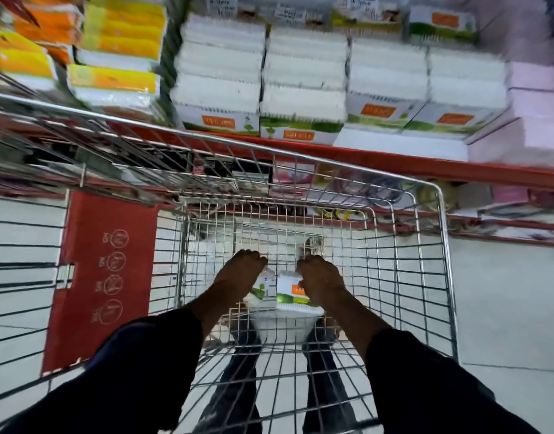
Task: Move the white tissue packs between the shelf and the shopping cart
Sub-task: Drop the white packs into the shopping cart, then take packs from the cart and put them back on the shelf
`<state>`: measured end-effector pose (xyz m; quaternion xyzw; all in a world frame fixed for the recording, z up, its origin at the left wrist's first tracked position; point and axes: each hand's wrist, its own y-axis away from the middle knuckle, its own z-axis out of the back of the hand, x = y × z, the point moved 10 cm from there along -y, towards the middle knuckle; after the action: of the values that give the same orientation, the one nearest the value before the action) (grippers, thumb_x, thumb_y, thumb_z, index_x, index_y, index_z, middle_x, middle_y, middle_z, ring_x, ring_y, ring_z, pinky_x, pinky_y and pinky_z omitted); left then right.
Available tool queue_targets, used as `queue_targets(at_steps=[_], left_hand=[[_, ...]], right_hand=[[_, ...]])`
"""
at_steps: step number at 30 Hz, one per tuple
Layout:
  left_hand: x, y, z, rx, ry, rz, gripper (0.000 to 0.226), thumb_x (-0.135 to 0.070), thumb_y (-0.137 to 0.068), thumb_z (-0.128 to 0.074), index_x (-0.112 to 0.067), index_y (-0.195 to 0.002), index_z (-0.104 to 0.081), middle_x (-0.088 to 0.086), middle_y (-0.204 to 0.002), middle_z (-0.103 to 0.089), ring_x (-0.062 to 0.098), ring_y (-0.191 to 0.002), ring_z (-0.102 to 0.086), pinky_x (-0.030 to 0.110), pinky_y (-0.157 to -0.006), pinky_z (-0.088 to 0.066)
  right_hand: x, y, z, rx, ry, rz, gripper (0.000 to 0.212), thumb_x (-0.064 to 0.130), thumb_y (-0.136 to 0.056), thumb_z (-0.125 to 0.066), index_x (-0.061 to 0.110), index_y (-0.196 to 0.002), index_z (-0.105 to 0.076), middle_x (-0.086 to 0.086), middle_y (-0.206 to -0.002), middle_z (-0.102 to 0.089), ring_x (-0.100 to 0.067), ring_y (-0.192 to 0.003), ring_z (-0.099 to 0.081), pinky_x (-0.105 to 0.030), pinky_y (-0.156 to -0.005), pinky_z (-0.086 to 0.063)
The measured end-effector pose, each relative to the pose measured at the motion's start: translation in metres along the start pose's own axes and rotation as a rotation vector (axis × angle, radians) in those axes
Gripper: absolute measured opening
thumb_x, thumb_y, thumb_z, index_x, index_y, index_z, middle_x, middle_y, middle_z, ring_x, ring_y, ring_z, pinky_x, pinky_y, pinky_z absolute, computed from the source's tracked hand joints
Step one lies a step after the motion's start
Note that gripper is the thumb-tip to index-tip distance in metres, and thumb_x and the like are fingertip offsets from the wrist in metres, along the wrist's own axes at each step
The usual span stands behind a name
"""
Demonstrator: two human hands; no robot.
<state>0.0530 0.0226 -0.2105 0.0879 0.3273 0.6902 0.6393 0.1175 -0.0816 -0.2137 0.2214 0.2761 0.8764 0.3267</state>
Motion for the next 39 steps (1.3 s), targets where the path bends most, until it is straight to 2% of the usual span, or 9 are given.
queue_targets(at_steps=[3, 6, 10, 13, 19, 23, 26, 32, 39], left_hand=[[0.003, 0.011, 0.020, -0.175, 0.081, -0.050, 0.028, 0.009, -0.065, -0.061, 0.001, -0.090, -0.071, 0.021, -0.089, -0.070, 0.039, -0.085, -0.068, 0.043, -0.071, -0.059], [0.003, 0.036, 0.037, -0.214, 0.133, -0.068, 0.029, 0.010, -0.056, -0.074, -0.004, -0.082, -0.072, 0.017, -0.081, -0.070, 0.030, -0.077, -0.066, 0.033, -0.062, -0.057], [-0.006, 0.065, 0.076, -0.266, 0.103, 0.000, 0.046, 0.021, -0.057, -0.068, -0.008, -0.092, -0.074, 0.014, -0.094, -0.072, 0.032, -0.090, -0.068, 0.039, -0.073, -0.059], [-0.015, 0.091, 0.121, -0.408, 0.074, 0.038, 0.055, 0.024, -0.051, -0.068, -0.012, -0.091, -0.076, 0.007, -0.089, -0.072, 0.029, -0.085, -0.069, 0.039, -0.067, -0.062], [-0.058, 0.150, 0.230, -0.659, 0.043, 0.033, 0.039, 0.013, -0.067, -0.077, -0.010, -0.099, -0.075, 0.004, -0.090, -0.071, 0.025, -0.082, -0.065, 0.037, -0.063, -0.059], [-0.101, 0.172, 0.298, -0.805, 0.039, -0.038, 0.036, 0.012, -0.069, -0.077, -0.005, -0.101, -0.075, 0.007, -0.091, -0.071, 0.028, -0.084, -0.066, 0.039, -0.068, -0.059], [-0.123, 0.169, 0.325, -0.857, 0.023, -0.089, 0.036, 0.009, -0.072, -0.075, -0.005, -0.105, -0.073, 0.007, -0.095, -0.070, 0.028, -0.089, -0.064, 0.041, -0.074, -0.058], [-0.173, 0.145, 0.372, -0.957, 0.025, -0.162, 0.032, 0.007, -0.074, -0.074, -0.006, -0.104, -0.074, 0.007, -0.091, -0.070, 0.026, -0.087, -0.063, 0.039, -0.074, -0.058], [-0.203, 0.096, 0.389, -0.948, 0.018, -0.164, 0.030, 0.004, -0.078, -0.070, -0.008, -0.106, -0.074, 0.004, -0.094, -0.070, 0.022, -0.089, -0.061, 0.037, -0.080, -0.057]], right_hand=[[-0.004, 0.008, 0.007, -0.015, -0.087, -0.010, 0.029, 0.017, -0.087, -0.067, 0.006, -0.113, -0.059, -0.015, -0.120, -0.060, -0.033, -0.115, -0.053, -0.039, -0.093, -0.043], [-0.003, 0.027, 0.024, -0.072, -0.193, -0.015, 0.029, 0.014, -0.084, -0.068, 0.007, -0.112, -0.063, -0.014, -0.118, -0.064, -0.032, -0.114, -0.055, -0.036, -0.094, -0.043], [0.006, 0.063, 0.079, -0.239, -0.128, -0.001, 0.029, 0.012, -0.078, -0.073, 0.012, -0.105, -0.064, -0.010, -0.107, -0.065, -0.031, -0.101, -0.061, -0.033, -0.081, -0.049], [0.013, 0.090, 0.133, -0.371, -0.048, 0.006, 0.029, 0.006, -0.079, -0.070, 0.013, -0.105, -0.064, -0.006, -0.106, -0.066, -0.028, -0.100, -0.061, -0.033, -0.080, -0.050], [0.001, 0.163, 0.250, -0.646, -0.032, -0.039, 0.041, 0.003, -0.053, -0.085, 0.023, -0.086, -0.070, 0.002, -0.092, -0.071, -0.022, -0.090, -0.065, -0.030, -0.070, -0.054], [-0.021, 0.213, 0.317, -0.828, -0.090, -0.038, 0.041, 0.001, -0.054, -0.084, 0.022, -0.086, -0.070, 0.003, -0.089, -0.070, -0.022, -0.086, -0.064, -0.031, -0.066, -0.054], [-0.037, 0.232, 0.340, -0.896, -0.140, -0.033, 0.032, 0.000, -0.067, -0.078, 0.018, -0.092, -0.070, 0.000, -0.092, -0.069, -0.025, -0.090, -0.062, -0.035, -0.069, -0.055], [-0.088, 0.245, 0.367, -0.947, -0.178, -0.065, 0.031, 0.002, -0.070, -0.077, 0.017, -0.095, -0.068, -0.004, -0.095, -0.068, -0.028, -0.092, -0.061, -0.036, -0.075, -0.054], [-0.123, 0.237, 0.379, -0.992, -0.235, -0.113, 0.031, -0.001, -0.073, -0.074, 0.016, -0.099, -0.069, -0.003, -0.097, -0.068, -0.026, -0.094, -0.061, -0.032, -0.077, -0.052]])
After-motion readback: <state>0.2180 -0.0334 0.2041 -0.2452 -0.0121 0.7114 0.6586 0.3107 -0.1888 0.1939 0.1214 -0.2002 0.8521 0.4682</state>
